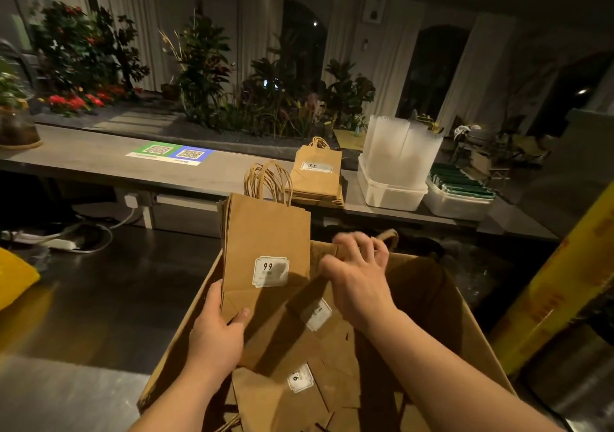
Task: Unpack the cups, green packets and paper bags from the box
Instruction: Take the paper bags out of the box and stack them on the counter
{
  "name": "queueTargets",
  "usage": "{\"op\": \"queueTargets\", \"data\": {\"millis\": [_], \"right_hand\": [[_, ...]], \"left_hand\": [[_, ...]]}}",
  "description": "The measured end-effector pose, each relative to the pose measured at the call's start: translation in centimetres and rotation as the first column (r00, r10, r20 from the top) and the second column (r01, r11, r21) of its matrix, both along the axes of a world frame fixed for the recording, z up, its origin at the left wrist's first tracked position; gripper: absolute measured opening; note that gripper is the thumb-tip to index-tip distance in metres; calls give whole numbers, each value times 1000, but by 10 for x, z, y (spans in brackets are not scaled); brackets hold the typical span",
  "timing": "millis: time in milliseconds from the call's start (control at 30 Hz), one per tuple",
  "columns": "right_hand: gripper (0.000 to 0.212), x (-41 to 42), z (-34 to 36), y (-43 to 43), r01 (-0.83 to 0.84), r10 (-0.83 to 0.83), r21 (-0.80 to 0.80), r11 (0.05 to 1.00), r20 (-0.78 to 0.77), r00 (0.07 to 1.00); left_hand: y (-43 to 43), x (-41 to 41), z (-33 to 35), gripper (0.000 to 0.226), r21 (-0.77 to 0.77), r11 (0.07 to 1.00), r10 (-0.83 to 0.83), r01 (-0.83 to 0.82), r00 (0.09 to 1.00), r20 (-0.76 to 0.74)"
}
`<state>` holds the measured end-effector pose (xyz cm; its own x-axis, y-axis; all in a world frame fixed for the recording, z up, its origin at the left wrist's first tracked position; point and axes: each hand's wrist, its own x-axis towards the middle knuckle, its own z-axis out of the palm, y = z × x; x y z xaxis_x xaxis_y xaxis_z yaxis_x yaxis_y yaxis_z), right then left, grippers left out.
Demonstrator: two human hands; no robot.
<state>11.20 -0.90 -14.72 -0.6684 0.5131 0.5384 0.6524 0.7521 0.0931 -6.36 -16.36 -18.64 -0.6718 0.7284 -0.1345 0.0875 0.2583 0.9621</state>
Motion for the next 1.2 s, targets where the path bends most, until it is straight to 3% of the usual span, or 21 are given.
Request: {"op": "queueTargets", "data": {"millis": [133, 233, 333, 400, 467, 533, 633, 700, 800, 867, 900, 967, 1033, 1100, 1167, 1200], "right_hand": [[22, -46, 7, -20, -174, 201, 123, 977, -272, 941], [25, -78, -6, -32, -293, 359, 247, 924, -292, 887], [58, -94, -16, -41, -218, 238, 119, 969, -190, 953], [68, -98, -5, -46, 22, -42, -122, 992, -166, 985], [89, -101, 8, -43, 236, -304, -460, 856, -78, 950], [103, -99, 12, -34, 277, -381, -635, 721, -29, 924], [70, -83, 10, -14, 108, -328, -782, 614, -128, 936], [70, -64, 5, 1, 108, -338, -823, 558, -107, 935], [94, -39, 3, 9, 3, -499, -961, 278, -141, 855], [84, -30, 0, 7, -91, -543, -992, 88, -125, 830], [83, -25, -4, 7, -154, -562, -987, 56, -158, 812], [86, -25, -15, 9, -221, -595, -970, 102, -238, 768], [66, -30, -13, 4, -231, -593, -952, 200, -306, 745], [46, -39, -7, -1, -256, -599, -917, 305, -394, 697], [38, -48, 5, -11, -307, -583, -850, 427, -519, 625], [36, -54, 11, -17, -337, -555, -807, 485, -582, 595]], "left_hand": [[2, 2, 1, 49, -2, 1000, -27, 27, 996, 81], [-1, 3, -2, 43, 1, 996, -85, 87, 974, 210], [-6, 5, -1, 44, 1, 991, -133, 136, 964, 229], [-9, 5, 3, 51, 30, 995, -104, 99, 967, 234], [-10, 1, 2, 67, 38, 998, -57, 49, 966, 251], [-9, 2, 2, 72, 40, 999, -40, 31, 968, 250], [-10, 3, 2, 56, 85, 996, -21, 4, 981, 191], [-11, 4, 6, 46, 125, 992, -14, -11, 981, 195], [-10, 1, 6, 41, 163, 985, -86, 48, 968, 237], [-8, 0, 6, 45, 188, 979, -126, 83, 965, 231], [-6, 1, 5, 46, 193, 976, -145, 103, 965, 218], [-6, 2, 9, 39, 235, 965, -175, 117, 954, 243], [-8, 2, 14, 34, 293, 951, -203, 95, 909, 364], [-10, -3, 20, 53, 334, 940, -229, 67, 851, 472], [-14, -13, 30, 64, 354, 933, -237, 73, 864, 445], [-16, -20, 37, 58, 354, 930, -228, 96, 908, 352]]}}
